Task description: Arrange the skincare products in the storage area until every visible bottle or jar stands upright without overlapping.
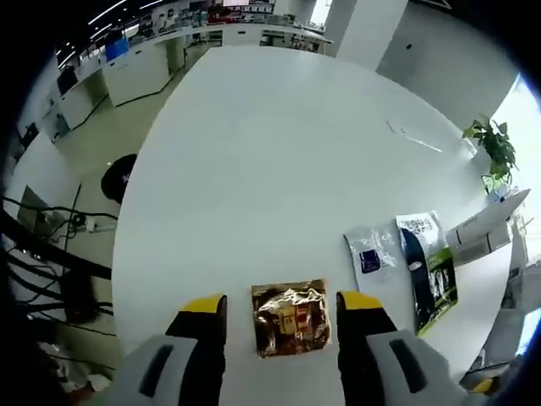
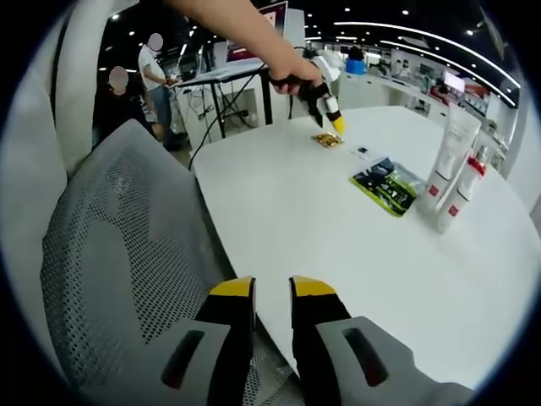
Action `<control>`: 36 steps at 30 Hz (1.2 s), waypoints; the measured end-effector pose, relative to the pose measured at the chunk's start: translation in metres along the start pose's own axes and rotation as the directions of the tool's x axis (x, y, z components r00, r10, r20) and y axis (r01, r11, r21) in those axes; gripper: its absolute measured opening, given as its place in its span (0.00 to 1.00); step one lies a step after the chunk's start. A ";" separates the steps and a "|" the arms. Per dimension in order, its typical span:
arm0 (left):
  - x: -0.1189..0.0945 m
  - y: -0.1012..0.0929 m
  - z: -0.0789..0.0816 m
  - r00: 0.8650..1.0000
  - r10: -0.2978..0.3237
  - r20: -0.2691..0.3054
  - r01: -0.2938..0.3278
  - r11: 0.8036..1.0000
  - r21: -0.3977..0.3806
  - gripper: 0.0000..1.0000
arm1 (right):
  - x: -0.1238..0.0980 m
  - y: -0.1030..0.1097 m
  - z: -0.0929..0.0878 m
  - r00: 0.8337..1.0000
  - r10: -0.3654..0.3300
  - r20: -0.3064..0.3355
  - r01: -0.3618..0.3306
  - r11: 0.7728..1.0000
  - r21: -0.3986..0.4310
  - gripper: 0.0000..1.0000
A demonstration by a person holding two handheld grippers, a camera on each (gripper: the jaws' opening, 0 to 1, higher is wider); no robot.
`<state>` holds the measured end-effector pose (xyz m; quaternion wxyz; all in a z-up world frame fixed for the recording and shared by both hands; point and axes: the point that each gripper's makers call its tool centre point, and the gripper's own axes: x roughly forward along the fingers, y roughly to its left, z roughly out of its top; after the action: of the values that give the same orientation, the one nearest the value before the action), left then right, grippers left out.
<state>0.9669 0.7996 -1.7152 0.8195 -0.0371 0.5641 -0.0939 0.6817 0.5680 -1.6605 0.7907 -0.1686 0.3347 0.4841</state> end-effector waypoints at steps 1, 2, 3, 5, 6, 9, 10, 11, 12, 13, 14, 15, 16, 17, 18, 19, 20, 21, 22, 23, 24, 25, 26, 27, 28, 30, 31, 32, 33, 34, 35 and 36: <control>0.001 0.000 -0.003 1.000 0.010 -0.009 -0.010 1.000 0.030 0.55 | 0.000 0.000 0.000 1.000 -0.002 0.001 0.002 1.000 0.000 0.14; 0.003 -0.002 -0.006 1.000 0.018 -0.022 -0.017 0.998 0.061 0.55 | 0.000 0.000 0.000 1.000 -0.002 0.002 0.002 1.000 0.001 0.14; 0.004 -0.003 -0.009 0.999 0.024 -0.031 -0.022 0.998 0.064 0.56 | 0.000 0.000 0.000 1.000 -0.003 0.001 0.003 1.000 0.000 0.14; 0.006 -0.001 -0.011 0.998 0.056 -0.027 -0.053 0.992 0.112 0.55 | 0.000 -0.001 0.000 1.000 -0.005 0.002 0.005 1.000 -0.001 0.14; 0.007 -0.002 -0.012 0.997 0.068 -0.033 -0.064 0.992 0.110 0.54 | 0.000 -0.001 0.000 1.000 -0.006 0.002 0.006 1.000 -0.001 0.14; 0.007 0.005 -0.013 0.991 0.126 -0.033 -0.118 0.974 0.191 0.50 | 0.000 -0.001 0.000 1.000 -0.007 0.002 0.007 1.000 -0.001 0.14; 0.008 -0.002 -0.012 0.996 0.091 -0.025 -0.086 0.983 0.159 0.48 | 0.000 -0.001 0.000 1.000 -0.008 0.003 0.008 1.000 -0.003 0.14; 0.007 -0.001 -0.013 0.995 0.100 -0.026 -0.096 0.986 0.138 0.47 | -0.001 -0.002 0.001 1.000 -0.009 0.004 0.009 1.000 -0.002 0.14; 0.007 -0.003 -0.014 0.995 0.100 -0.026 -0.095 0.985 0.141 0.44 | -0.001 -0.002 0.001 1.000 -0.009 0.005 0.009 1.000 0.000 0.14; 0.007 -0.006 -0.015 0.995 0.096 -0.022 -0.092 0.985 0.149 0.41 | -0.001 -0.002 0.001 1.000 -0.011 0.004 0.011 1.000 -0.001 0.14; 0.008 -0.006 -0.015 0.995 0.102 -0.022 -0.097 0.984 0.151 0.40 | -0.001 -0.002 0.001 1.000 -0.011 0.005 0.011 1.000 -0.001 0.14; 0.007 -0.005 -0.015 0.994 0.103 -0.023 -0.099 0.985 0.138 0.40 | -0.001 -0.002 0.001 1.000 -0.009 0.005 0.009 1.000 -0.002 0.14; 0.007 -0.005 -0.015 0.994 0.105 -0.023 -0.101 0.986 0.136 0.40 | -0.001 -0.002 0.001 1.000 -0.009 0.006 0.009 1.000 -0.004 0.14; 0.007 -0.004 -0.015 0.994 0.104 -0.023 -0.100 0.986 0.132 0.40 | -0.001 -0.001 0.001 1.000 -0.010 0.007 0.010 1.000 -0.008 0.14; 0.008 -0.004 -0.014 0.994 0.104 -0.025 -0.100 0.986 0.131 0.40 | -0.001 -0.001 0.001 1.000 -0.009 0.007 0.009 1.000 -0.008 0.14; 0.008 -0.004 -0.015 0.994 0.105 -0.028 -0.100 0.986 0.130 0.39 | -0.001 -0.001 0.001 1.000 -0.008 0.005 0.008 1.000 -0.007 0.14; 0.008 -0.005 -0.015 0.994 0.104 -0.030 -0.100 0.986 0.133 0.39 | -0.001 -0.002 0.001 1.000 -0.010 0.004 0.010 1.000 -0.009 0.14; 0.008 -0.005 -0.015 0.994 0.104 -0.031 -0.099 0.986 0.135 0.39 | -0.001 -0.002 0.001 1.000 -0.012 0.005 0.012 1.000 -0.009 0.14; 0.008 -0.005 -0.015 0.994 0.102 -0.032 -0.097 0.986 0.137 0.38 | -0.001 -0.002 0.001 1.000 -0.011 0.006 0.011 1.000 -0.006 0.14; 0.007 -0.006 -0.016 0.994 0.102 -0.033 -0.096 0.986 0.138 0.38 | -0.001 -0.002 0.001 1.000 -0.012 0.006 0.012 1.000 -0.006 0.14; 0.007 -0.006 -0.016 0.994 0.101 -0.033 -0.096 0.986 0.139 0.38 | -0.001 -0.002 0.001 1.000 -0.013 0.006 0.013 1.000 -0.007 0.14; 0.007 -0.006 -0.016 0.994 0.101 -0.033 -0.095 0.986 0.139 0.37 | -0.001 -0.002 0.001 1.000 -0.013 0.005 0.013 1.000 -0.007 0.14; 0.007 -0.007 -0.016 0.994 0.101 -0.032 -0.095 0.986 0.139 0.37 | -0.001 -0.002 0.001 1.000 -0.013 0.007 0.013 1.000 -0.007 0.14; 0.007 -0.007 -0.016 0.994 0.100 -0.032 -0.095 0.985 0.142 0.36 | -0.001 -0.002 0.001 1.000 -0.013 0.007 0.013 1.000 -0.008 0.14; 0.007 -0.008 -0.017 0.995 0.099 -0.033 -0.094 0.985 0.145 0.35 | -0.001 -0.002 0.002 1.000 -0.013 0.008 0.013 1.000 -0.007 0.14; 0.006 -0.009 -0.018 0.995 0.097 -0.031 -0.091 0.985 0.148 0.34 | -0.001 -0.002 0.002 1.000 -0.014 0.009 0.014 1.000 -0.008 0.14; 0.006 -0.009 -0.018 0.995 0.095 -0.031 -0.090 0.984 0.153 0.33 | -0.001 -0.003 0.002 1.000 -0.014 0.008 0.015 1.000 -0.008 0.14; 0.006 -0.010 -0.019 0.995 0.092 -0.033 -0.086 0.984 0.157 0.30 | -0.001 -0.003 0.002 1.000 -0.015 0.008 0.015 1.000 -0.008 0.14; 0.005 -0.012 -0.020 0.996 0.085 -0.041 -0.077 0.983 0.168 0.24 | -0.001 -0.003 0.002 1.000 -0.015 0.009 0.015 1.000 -0.007 0.14; 0.005 -0.014 -0.022 0.996 0.080 -0.049 -0.071 0.982 0.178 0.17 | -0.001 -0.003 0.002 1.000 -0.016 0.009 0.016 1.000 -0.009 0.14; 0.006 -0.015 -0.022 0.996 0.079 -0.047 -0.069 0.981 0.180 0.15 | -0.001 -0.003 0.002 1.000 -0.017 0.009 0.017 1.000 -0.010 0.14; 0.006 -0.016 -0.022 0.996 0.079 -0.043 -0.070 0.981 0.179 0.13 | -0.001 -0.003 0.002 1.000 -0.017 0.010 0.017 1.000 -0.009 0.14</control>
<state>0.9466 0.7841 -1.7264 0.8082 0.0595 0.5748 -0.1138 0.6847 0.5668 -1.6583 0.7956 -0.1727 0.3272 0.4798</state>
